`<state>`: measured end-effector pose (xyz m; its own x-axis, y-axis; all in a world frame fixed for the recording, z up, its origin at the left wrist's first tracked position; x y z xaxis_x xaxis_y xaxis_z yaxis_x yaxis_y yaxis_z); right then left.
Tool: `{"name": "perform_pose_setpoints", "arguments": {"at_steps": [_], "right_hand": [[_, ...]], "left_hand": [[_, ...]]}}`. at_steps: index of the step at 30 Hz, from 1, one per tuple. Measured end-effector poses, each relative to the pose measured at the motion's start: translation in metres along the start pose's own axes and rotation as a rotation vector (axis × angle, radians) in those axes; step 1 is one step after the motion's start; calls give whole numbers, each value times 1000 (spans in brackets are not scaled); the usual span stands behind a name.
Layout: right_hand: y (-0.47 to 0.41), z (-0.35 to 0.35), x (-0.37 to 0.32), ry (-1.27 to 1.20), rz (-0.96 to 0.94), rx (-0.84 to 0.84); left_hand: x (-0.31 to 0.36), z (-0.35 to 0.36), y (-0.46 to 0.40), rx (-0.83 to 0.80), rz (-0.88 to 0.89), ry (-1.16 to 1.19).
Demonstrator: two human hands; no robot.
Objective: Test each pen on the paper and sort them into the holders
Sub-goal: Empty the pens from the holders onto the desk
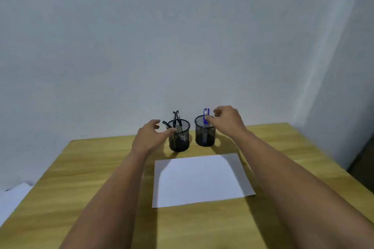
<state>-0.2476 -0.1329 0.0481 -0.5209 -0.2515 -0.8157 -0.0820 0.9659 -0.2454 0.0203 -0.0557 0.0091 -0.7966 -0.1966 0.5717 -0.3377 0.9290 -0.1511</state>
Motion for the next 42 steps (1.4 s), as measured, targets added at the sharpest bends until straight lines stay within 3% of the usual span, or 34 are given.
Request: {"name": "perform_pose_setpoints", "arguments": {"at_steps": [6, 14, 24, 31, 42], "right_hand": [[-57, 30, 40, -91, 153, 69], [-79, 54, 61, -236, 190, 79], [-83, 61, 69, -282, 160, 102], [-86, 67, 71, -332, 153, 68], [-82, 60, 65, -397, 167, 180]], "left_hand": [[2, 44, -58, -117, -51, 281], [1, 63, -87, -288, -12, 525], [10, 66, -96, -163, 14, 476], [17, 69, -101, -219, 33, 491], [32, 67, -101, -184, 90, 528]]}}
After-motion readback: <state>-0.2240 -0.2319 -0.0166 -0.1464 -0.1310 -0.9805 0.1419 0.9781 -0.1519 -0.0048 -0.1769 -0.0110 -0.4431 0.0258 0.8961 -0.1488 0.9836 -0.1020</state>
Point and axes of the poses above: each hand's wrist, its own y-axis away from the middle knuckle, its own z-axis out of the palm, x = y × z, the point moved 6 cm from there along -y, towards the middle knuckle, and after that the axes turned 15 degrees about -y, right-handed, at the moved point
